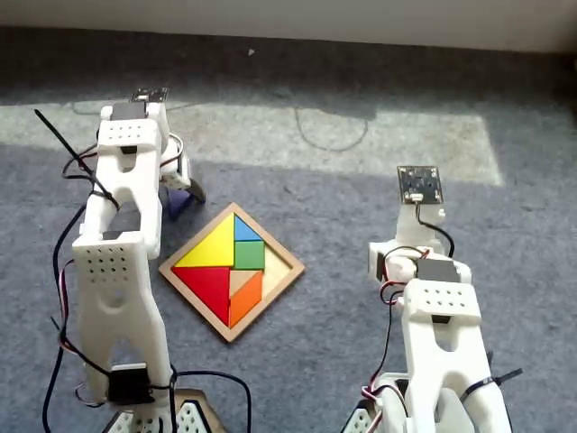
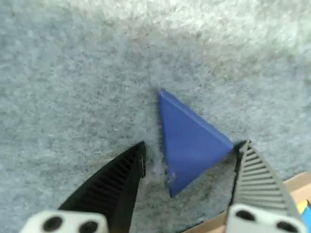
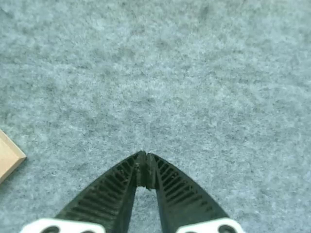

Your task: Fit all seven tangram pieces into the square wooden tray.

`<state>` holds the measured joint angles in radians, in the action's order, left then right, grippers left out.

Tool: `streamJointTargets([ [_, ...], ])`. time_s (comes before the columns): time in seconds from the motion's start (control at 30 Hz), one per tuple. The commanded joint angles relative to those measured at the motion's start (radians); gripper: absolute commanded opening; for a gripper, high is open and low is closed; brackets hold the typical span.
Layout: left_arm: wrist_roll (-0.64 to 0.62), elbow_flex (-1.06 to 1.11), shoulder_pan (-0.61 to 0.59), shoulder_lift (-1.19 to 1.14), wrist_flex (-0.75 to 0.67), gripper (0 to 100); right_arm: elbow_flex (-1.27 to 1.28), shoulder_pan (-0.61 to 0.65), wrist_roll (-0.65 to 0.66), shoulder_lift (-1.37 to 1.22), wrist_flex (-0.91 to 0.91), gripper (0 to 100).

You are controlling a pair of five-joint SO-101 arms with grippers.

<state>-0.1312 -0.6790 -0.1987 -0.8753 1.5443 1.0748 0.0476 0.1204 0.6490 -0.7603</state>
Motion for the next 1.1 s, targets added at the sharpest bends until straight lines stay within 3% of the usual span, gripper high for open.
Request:
streamJointTargets([
  [0.0,0.005,-0.033,-0.002,0.013,-0.009,27,-0.002,-0.007,0.002,0.019,0.021,0.6],
  [0.17,0.009,-0.033,0.008,0.010,-0.011,18,-0.002,-0.007,0.026,0.019,0.021,0.6],
  [0.4,0.011,-0.039,0.036,-0.015,-0.003,17,0.001,-0.007,0.031,0.018,0.021,0.6],
  [0.73,0.012,-0.033,0.073,0.168,0.101,17,0.018,-0.007,0.035,0.018,0.044,0.6],
  [0.9,0.003,-0.035,0.065,0.177,0.092,18,0.018,-0.007,0.035,0.018,0.053,0.6],
  [1.07,-0.101,-0.039,0.021,0.116,0.066,30,0.018,-0.007,0.035,0.018,0.053,0.6],
])
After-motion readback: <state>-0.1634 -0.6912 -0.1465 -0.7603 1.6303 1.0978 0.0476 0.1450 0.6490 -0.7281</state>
